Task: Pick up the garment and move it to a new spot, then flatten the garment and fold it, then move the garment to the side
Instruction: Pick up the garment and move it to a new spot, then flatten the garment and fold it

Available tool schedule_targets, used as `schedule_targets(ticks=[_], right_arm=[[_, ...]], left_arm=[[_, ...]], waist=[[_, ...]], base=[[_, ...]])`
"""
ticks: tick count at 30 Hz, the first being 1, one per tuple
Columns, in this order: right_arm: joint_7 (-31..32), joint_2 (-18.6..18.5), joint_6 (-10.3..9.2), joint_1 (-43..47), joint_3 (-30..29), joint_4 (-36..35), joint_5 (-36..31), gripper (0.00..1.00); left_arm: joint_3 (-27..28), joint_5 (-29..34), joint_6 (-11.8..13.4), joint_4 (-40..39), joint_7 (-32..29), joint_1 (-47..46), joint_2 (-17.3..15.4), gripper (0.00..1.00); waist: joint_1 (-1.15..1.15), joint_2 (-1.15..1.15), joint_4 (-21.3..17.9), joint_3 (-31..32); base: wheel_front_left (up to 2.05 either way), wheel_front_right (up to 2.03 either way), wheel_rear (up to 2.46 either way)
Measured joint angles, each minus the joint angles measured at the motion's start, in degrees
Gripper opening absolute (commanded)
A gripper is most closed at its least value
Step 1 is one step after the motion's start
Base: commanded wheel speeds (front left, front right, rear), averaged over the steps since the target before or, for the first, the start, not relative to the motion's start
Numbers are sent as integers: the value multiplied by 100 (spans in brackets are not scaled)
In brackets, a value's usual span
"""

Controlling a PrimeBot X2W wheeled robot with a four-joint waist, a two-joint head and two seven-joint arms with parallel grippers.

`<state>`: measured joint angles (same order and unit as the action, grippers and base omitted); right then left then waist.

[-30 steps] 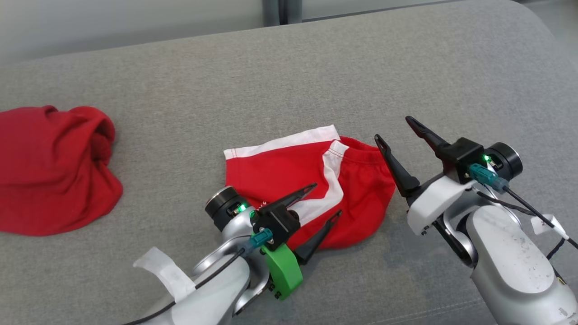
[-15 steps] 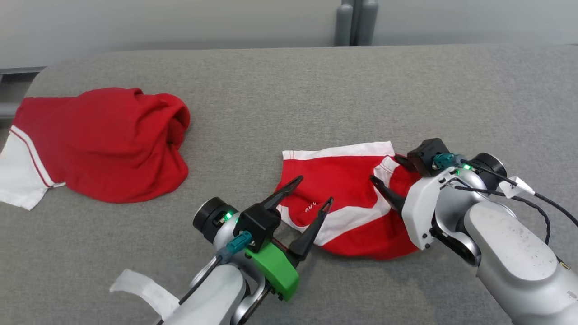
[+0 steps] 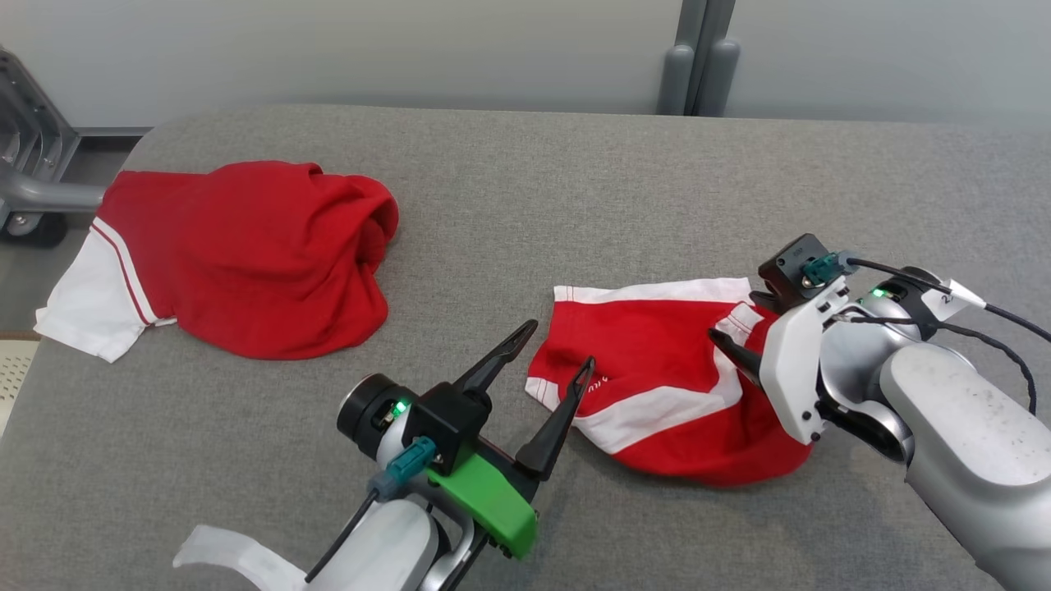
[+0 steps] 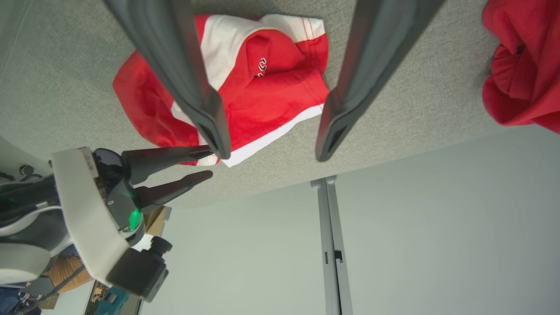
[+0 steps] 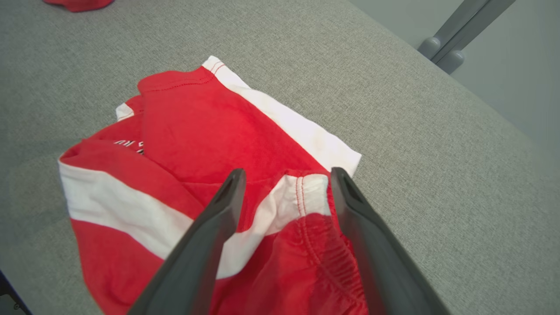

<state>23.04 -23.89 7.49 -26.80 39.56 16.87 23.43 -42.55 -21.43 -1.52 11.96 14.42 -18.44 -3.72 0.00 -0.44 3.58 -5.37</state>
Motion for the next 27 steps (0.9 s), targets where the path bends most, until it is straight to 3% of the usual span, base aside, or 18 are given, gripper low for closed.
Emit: schedule_targets(ticks=[16,27], right_arm=[[434,-341,0,-128,308,-226,605,100],[576,-524,0,-132,361,-174,887,100]], left_arm=[[104,62,0,-312,1,256,-92,100],[121,122,-7,-349,1,335,-96,100]], waist=[[0,0,-161,26],[0,0,-34,-90]], base=[[0,0,0],[0,0,0]])
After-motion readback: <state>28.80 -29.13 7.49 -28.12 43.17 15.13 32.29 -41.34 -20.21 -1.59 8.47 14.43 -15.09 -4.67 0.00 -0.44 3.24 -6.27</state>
